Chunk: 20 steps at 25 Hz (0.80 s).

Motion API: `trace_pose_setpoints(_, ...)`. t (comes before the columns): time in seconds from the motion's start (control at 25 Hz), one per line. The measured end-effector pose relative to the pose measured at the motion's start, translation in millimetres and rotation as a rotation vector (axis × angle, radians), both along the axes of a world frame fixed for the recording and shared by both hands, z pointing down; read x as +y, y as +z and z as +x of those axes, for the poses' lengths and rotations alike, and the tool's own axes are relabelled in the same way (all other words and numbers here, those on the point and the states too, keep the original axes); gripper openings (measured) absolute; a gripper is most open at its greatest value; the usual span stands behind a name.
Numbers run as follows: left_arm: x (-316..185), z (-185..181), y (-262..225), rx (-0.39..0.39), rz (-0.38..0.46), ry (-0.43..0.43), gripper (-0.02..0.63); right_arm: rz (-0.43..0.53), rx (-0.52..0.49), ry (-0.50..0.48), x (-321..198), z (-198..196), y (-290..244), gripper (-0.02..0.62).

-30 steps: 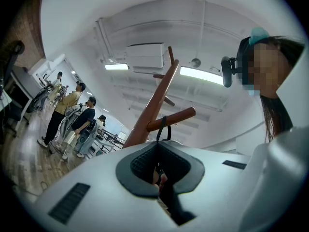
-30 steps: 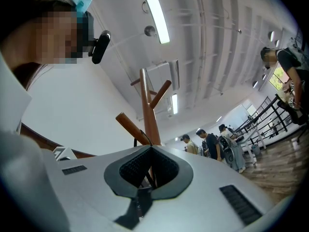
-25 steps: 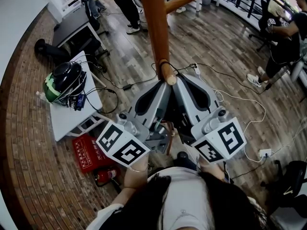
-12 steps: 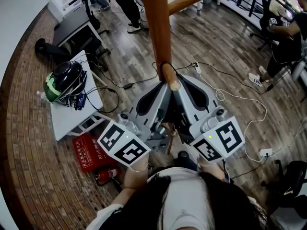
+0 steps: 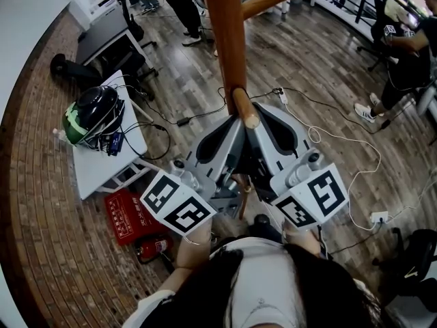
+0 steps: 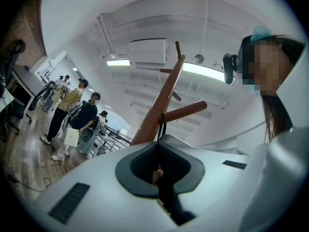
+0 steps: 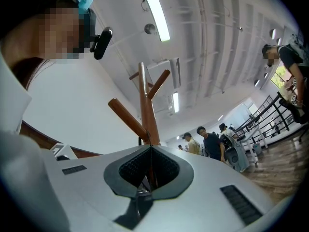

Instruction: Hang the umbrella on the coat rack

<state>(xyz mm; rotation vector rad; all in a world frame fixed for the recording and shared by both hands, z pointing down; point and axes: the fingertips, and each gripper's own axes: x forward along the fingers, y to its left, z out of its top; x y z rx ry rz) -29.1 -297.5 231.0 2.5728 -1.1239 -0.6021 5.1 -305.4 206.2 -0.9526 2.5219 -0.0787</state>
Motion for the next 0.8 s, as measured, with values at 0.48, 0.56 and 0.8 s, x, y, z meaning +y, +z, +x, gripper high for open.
trace_pose_setpoints(0.48, 8, -2, 4, -0.013, 0.008, 0.014, 0.012, 0.012, 0.013, 0.003, 9, -3, 2, 0.037)
trace_pose_setpoints(0.56, 10, -1, 4, -0.015, 0.006, 0.012, 0.012, 0.013, 0.019, 0.010, 11, -2, 3, 0.037)
trace_pose_setpoints(0.8, 17, -7, 7, -0.008, -0.006, -0.005, 0.012, 0.008, 0.026, 0.041, 16, 1, 7, 0.037)
